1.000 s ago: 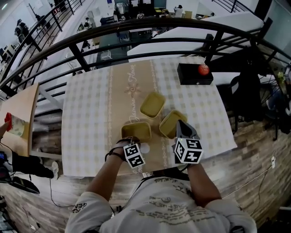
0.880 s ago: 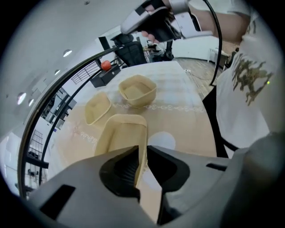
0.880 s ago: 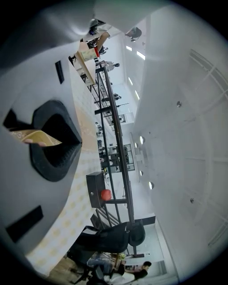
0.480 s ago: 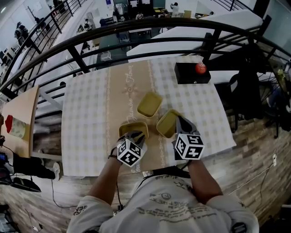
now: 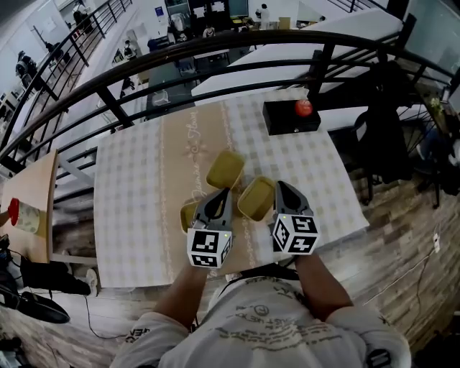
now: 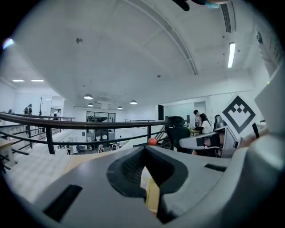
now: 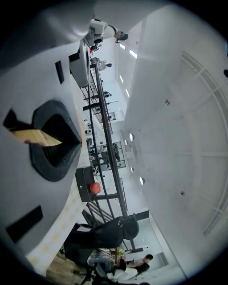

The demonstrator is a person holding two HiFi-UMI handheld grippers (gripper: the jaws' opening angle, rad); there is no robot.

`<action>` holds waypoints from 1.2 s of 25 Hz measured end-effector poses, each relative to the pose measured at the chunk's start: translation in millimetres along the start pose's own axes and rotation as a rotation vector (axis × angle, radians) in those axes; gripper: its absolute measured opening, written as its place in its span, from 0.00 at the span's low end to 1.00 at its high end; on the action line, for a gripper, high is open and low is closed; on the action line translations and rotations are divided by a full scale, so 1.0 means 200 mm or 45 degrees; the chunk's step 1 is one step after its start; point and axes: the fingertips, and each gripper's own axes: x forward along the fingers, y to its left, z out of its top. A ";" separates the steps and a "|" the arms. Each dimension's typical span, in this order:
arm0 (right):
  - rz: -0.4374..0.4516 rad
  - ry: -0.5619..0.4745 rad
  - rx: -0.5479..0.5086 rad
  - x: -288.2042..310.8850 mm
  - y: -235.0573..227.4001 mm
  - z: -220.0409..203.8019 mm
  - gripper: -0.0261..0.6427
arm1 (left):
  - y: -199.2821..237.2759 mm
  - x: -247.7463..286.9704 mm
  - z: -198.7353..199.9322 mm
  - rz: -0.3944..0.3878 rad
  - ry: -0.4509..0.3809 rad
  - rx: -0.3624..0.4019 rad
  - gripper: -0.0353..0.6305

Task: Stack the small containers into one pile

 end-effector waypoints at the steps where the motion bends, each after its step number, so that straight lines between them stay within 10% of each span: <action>1: -0.002 -0.002 -0.001 0.00 -0.01 0.00 0.04 | -0.01 0.02 0.01 0.003 -0.008 -0.004 0.06; 11: -0.013 0.064 0.003 0.00 -0.13 -0.08 0.04 | -0.07 0.21 -0.15 0.031 0.164 0.064 0.06; 30: -0.028 0.179 0.065 0.10 -0.44 -0.20 0.04 | 0.13 0.81 -0.89 0.033 0.944 0.446 0.10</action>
